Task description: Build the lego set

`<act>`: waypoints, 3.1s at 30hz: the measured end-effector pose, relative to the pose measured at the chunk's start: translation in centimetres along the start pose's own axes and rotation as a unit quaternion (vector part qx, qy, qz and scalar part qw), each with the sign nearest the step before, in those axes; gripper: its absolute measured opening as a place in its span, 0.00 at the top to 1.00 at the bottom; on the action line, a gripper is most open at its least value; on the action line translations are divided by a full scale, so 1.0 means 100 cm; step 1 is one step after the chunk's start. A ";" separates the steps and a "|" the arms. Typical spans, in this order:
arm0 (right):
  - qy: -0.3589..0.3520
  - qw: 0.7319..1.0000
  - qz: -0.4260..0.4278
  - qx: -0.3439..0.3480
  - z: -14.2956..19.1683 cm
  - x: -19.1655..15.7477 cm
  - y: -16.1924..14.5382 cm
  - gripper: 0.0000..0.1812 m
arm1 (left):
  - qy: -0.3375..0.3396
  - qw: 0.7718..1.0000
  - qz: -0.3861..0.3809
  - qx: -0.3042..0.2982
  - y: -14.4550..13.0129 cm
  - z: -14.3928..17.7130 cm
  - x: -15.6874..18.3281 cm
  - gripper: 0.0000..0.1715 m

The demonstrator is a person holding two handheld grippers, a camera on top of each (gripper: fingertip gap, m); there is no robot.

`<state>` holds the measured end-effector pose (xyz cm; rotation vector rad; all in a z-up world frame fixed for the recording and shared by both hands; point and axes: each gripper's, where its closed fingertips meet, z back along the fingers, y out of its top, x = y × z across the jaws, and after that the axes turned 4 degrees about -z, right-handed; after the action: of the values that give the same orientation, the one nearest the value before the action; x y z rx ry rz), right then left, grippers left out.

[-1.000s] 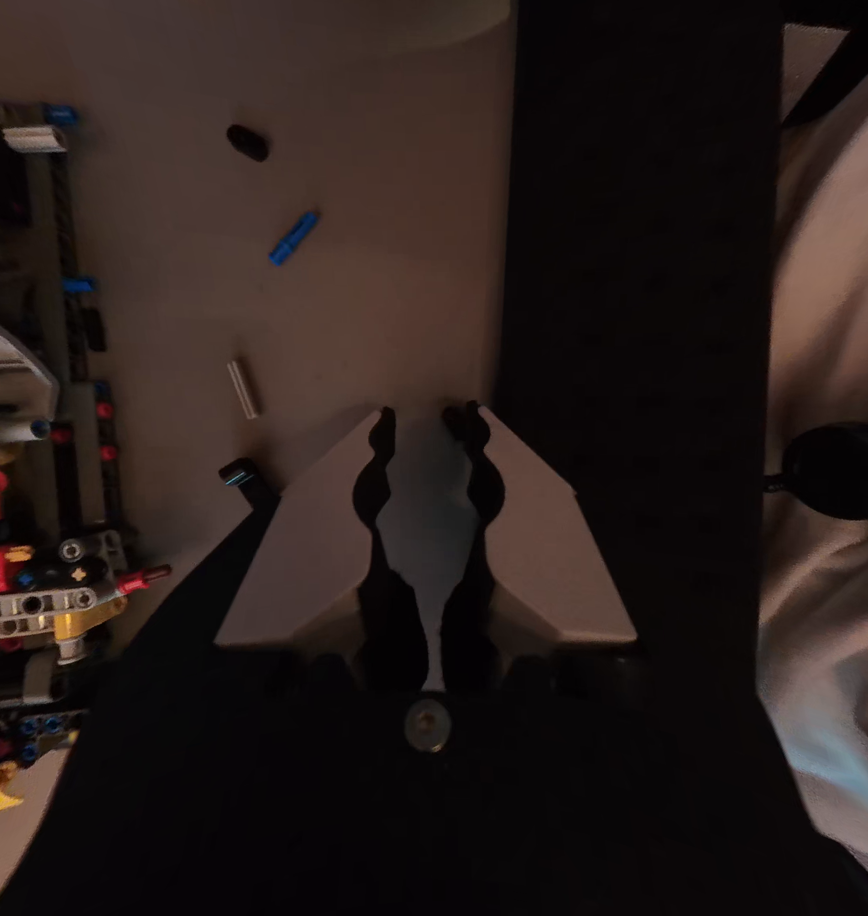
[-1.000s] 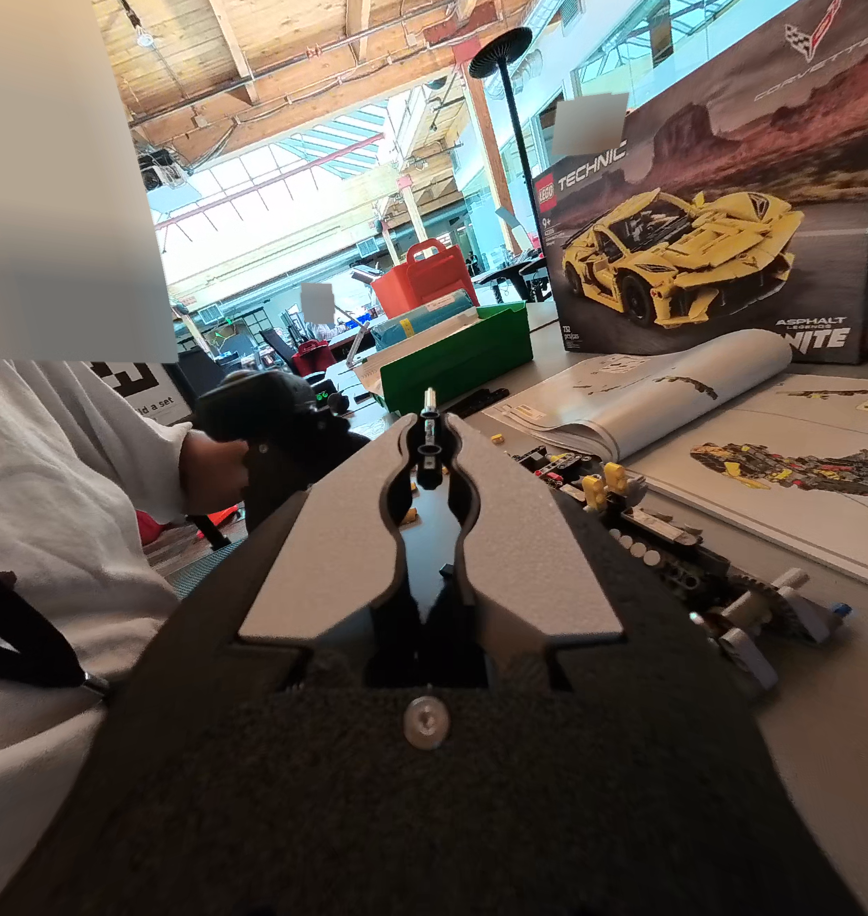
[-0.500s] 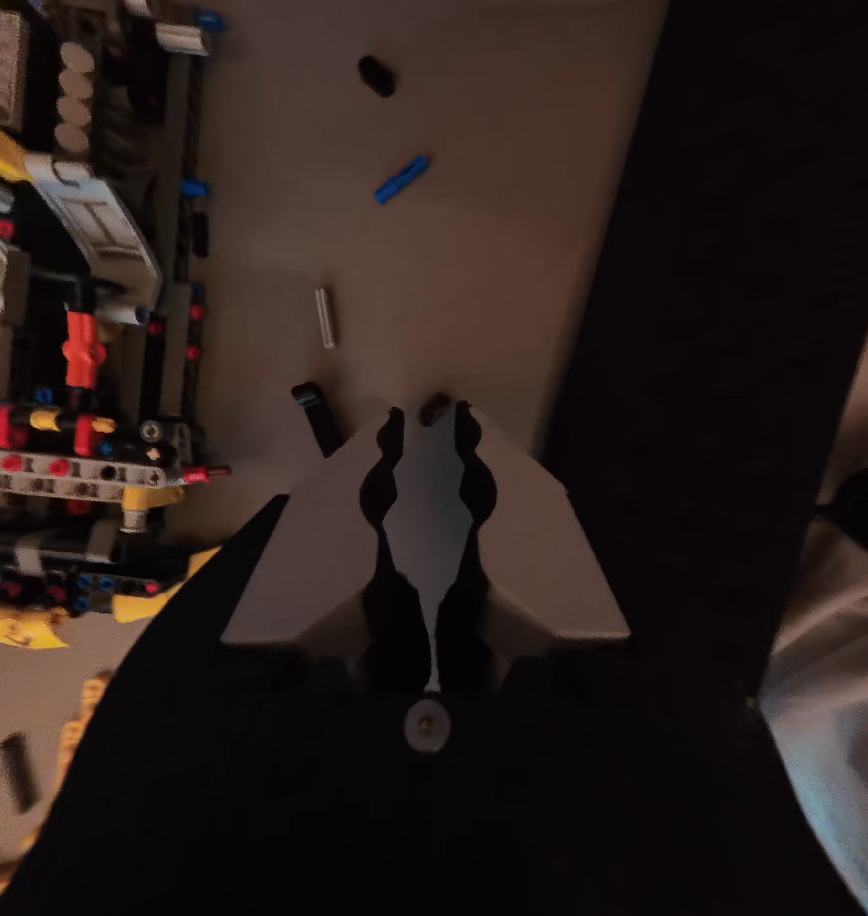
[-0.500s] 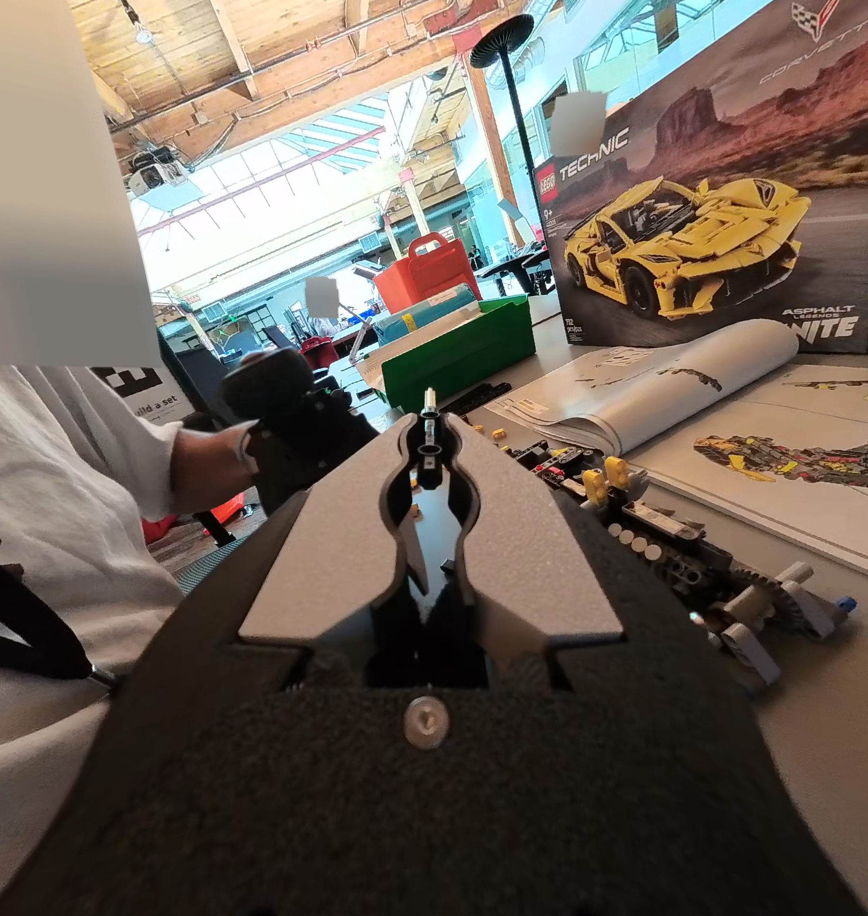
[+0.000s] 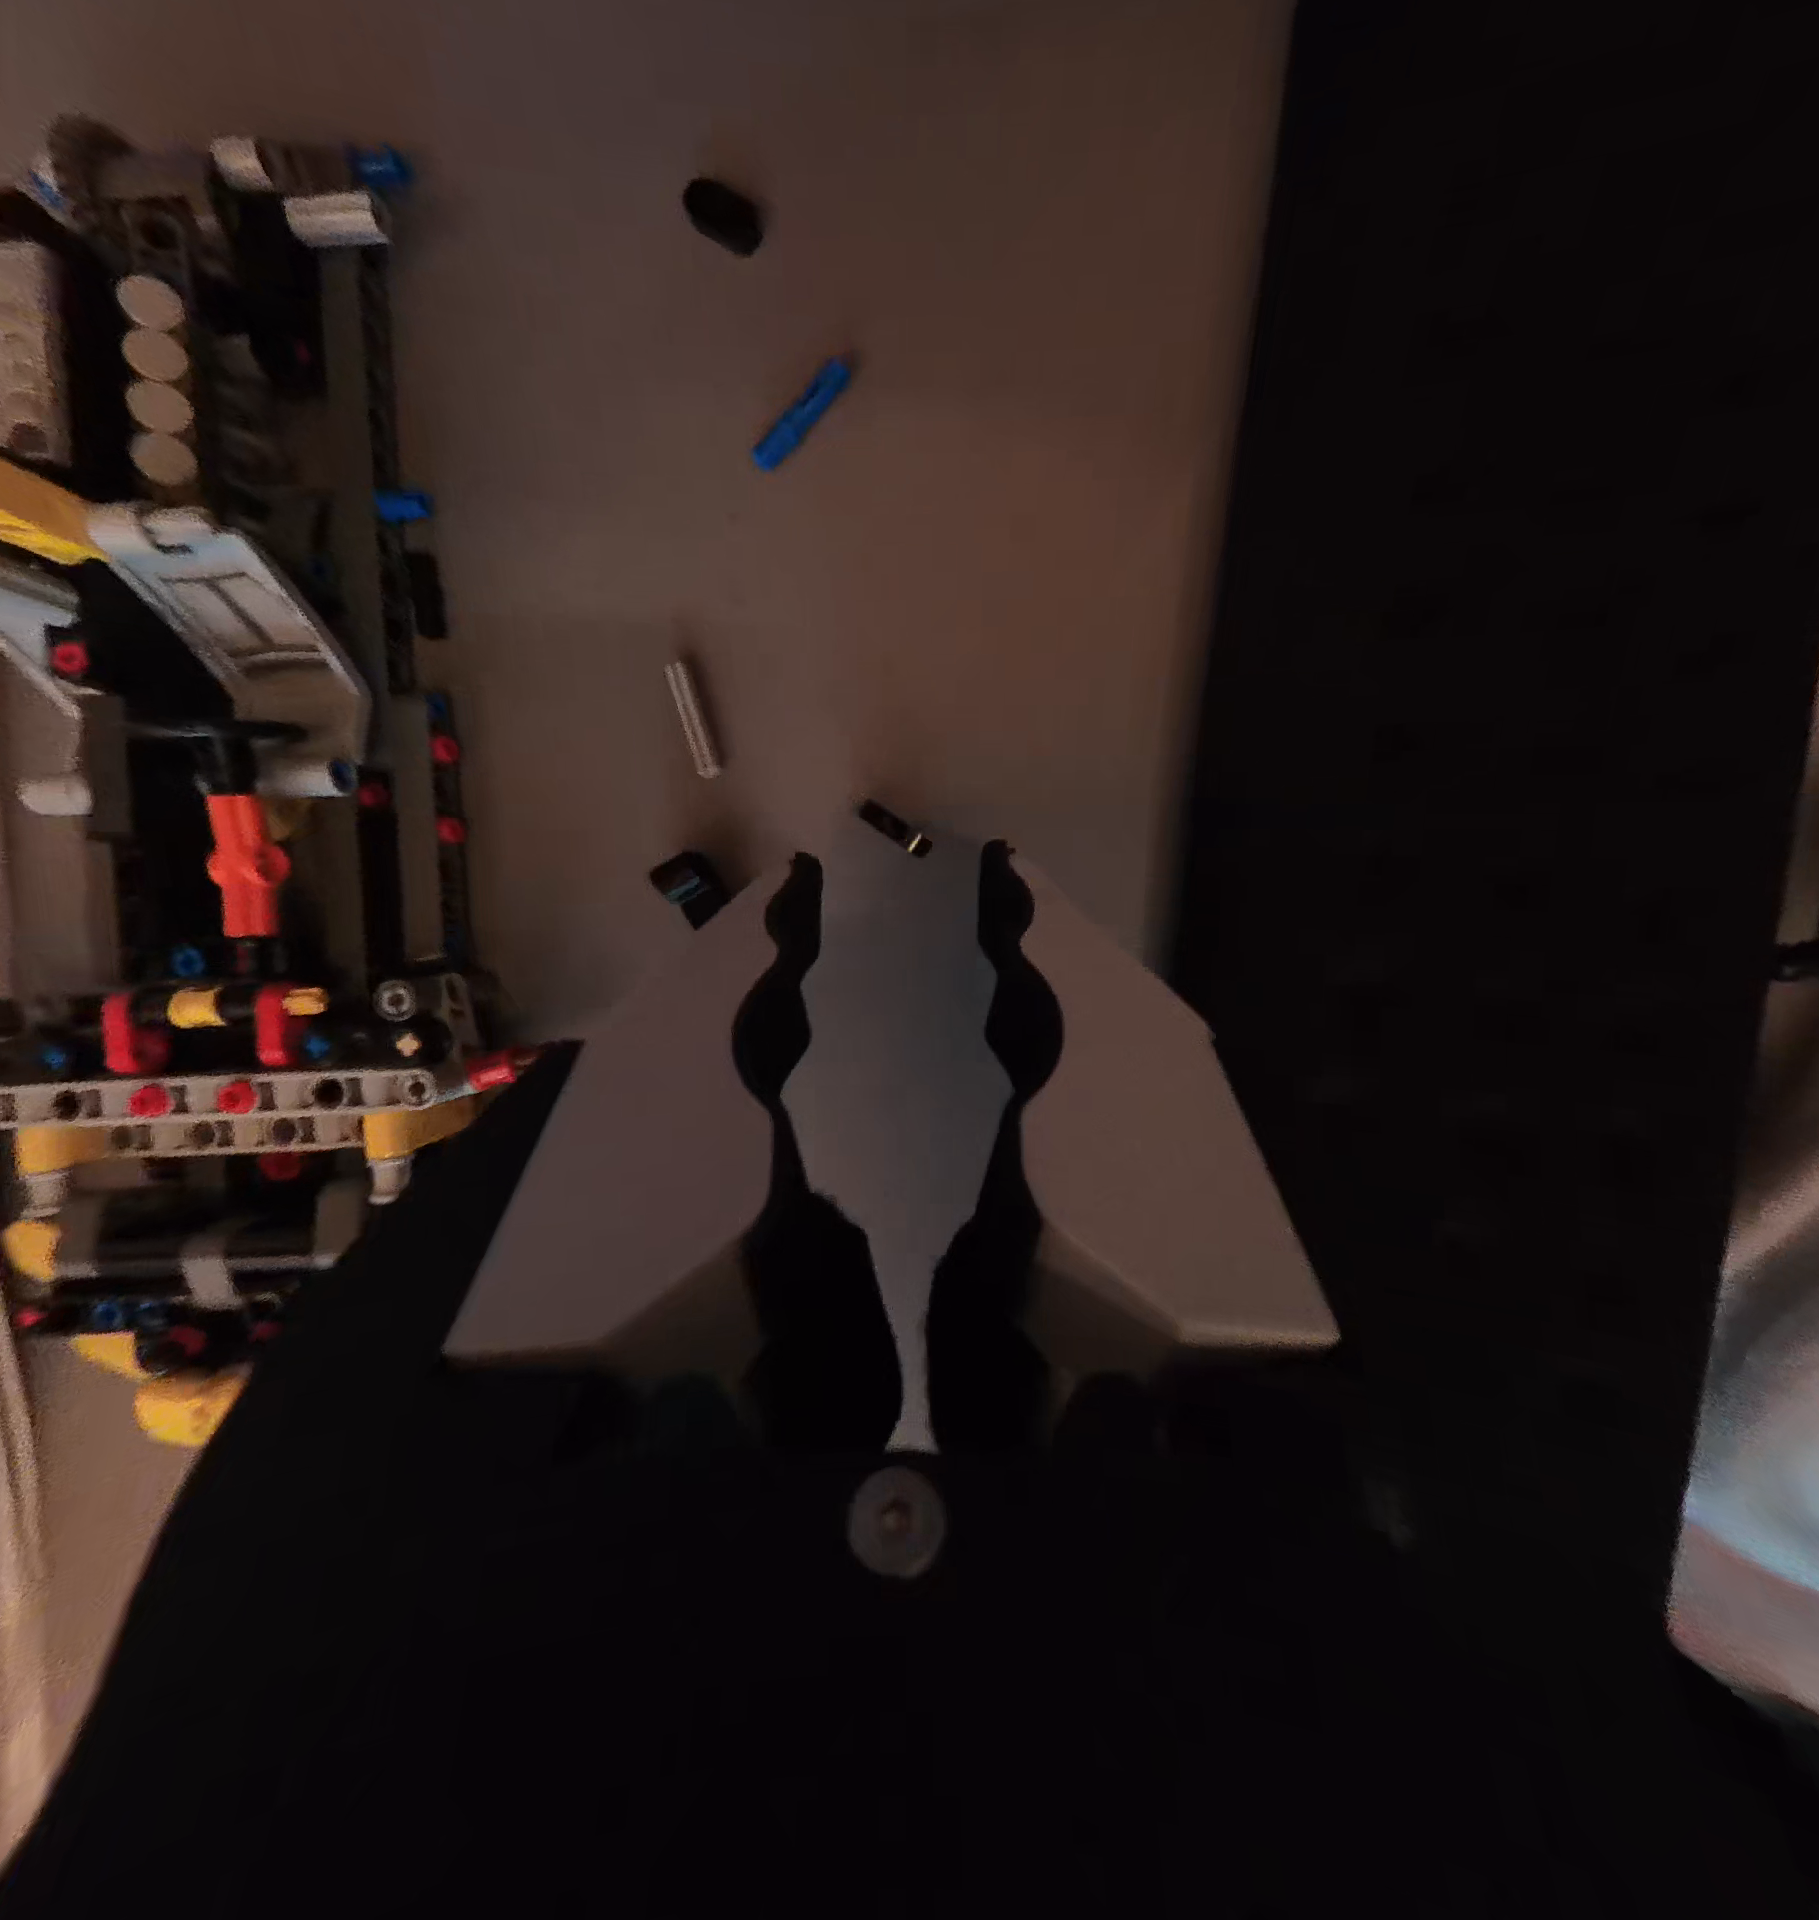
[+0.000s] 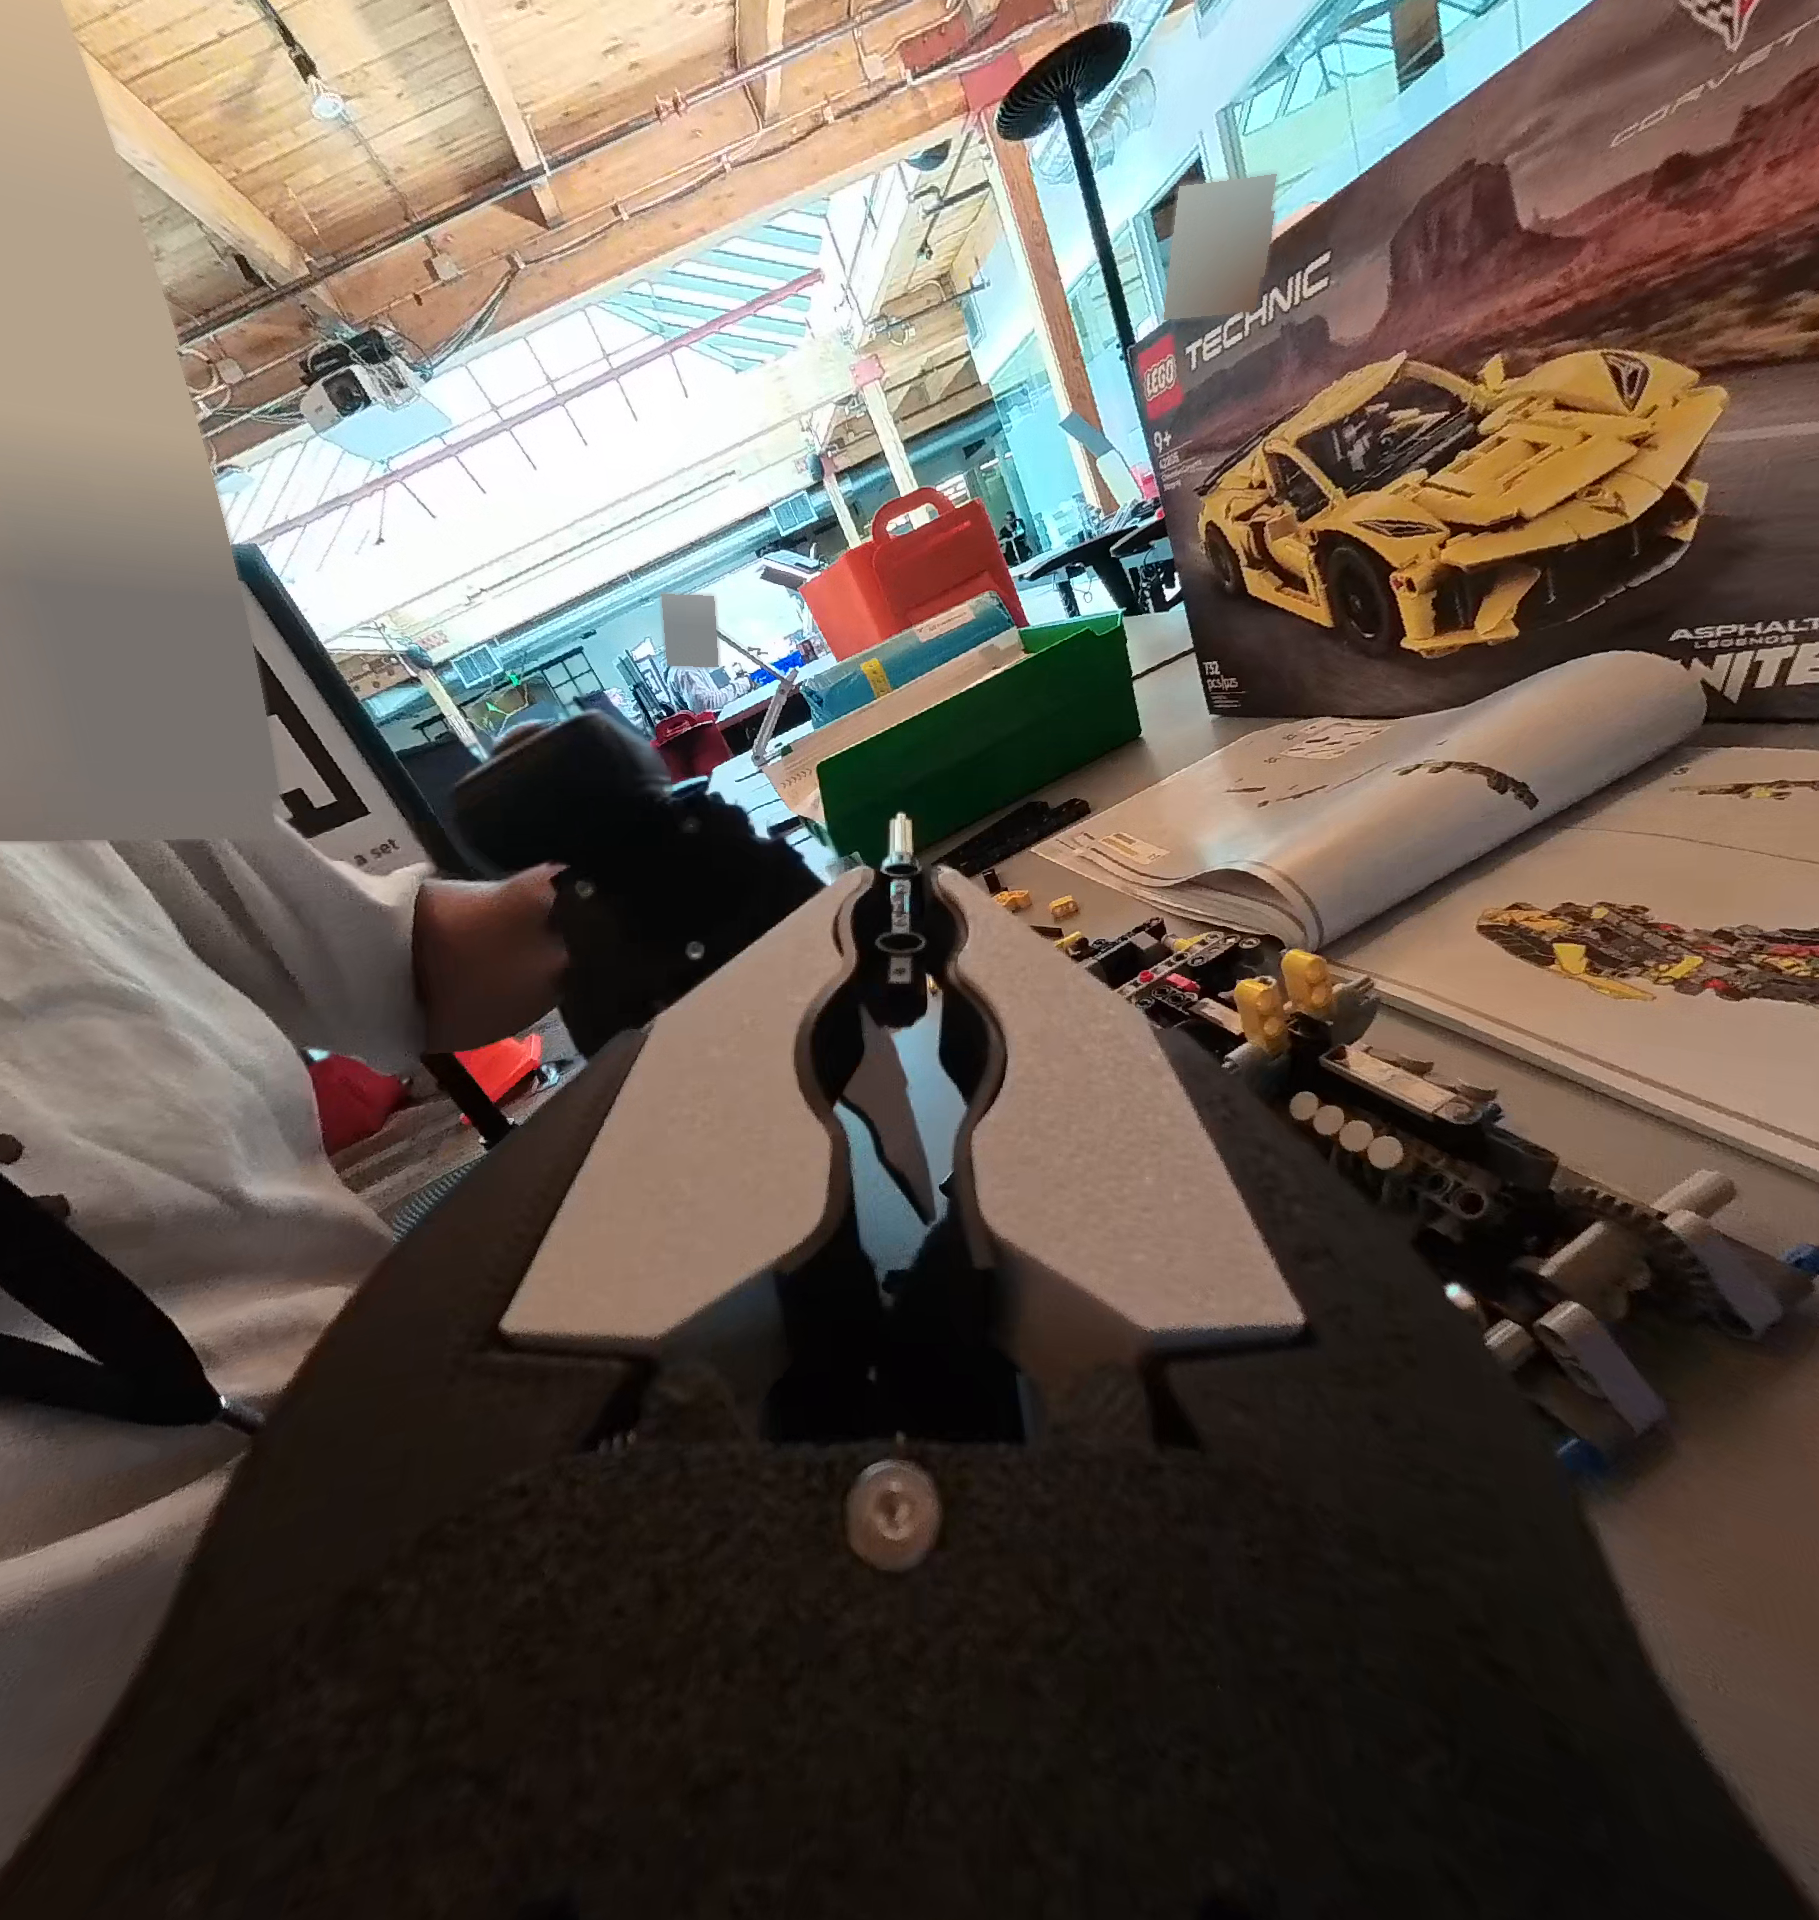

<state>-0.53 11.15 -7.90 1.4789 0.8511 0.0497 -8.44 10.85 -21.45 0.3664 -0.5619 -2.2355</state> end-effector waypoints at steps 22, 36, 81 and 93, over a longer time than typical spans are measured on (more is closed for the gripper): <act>0.001 1.000 -0.009 -0.009 0.000 0.002 -0.004 0.97 | 0.001 0.996 0.091 0.009 0.011 -0.007 0.009 0.96; 0.003 1.000 -0.013 -0.014 -0.001 0.002 -0.005 0.97 | 0.045 0.992 0.117 0.002 0.006 -0.004 0.003 0.90; -0.221 0.973 0.049 0.031 -0.040 0.019 -0.009 0.97 | 0.249 0.852 0.229 0.400 0.053 0.088 -0.107 0.99; -0.138 0.982 -0.092 0.091 -0.038 0.020 -0.009 0.97 | 0.357 0.858 0.130 0.347 0.054 0.091 -0.106 0.99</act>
<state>-1.47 15.24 -9.14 1.5261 0.7770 -0.3719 -2.05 18.16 -10.02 1.3304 -0.9118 -1.4044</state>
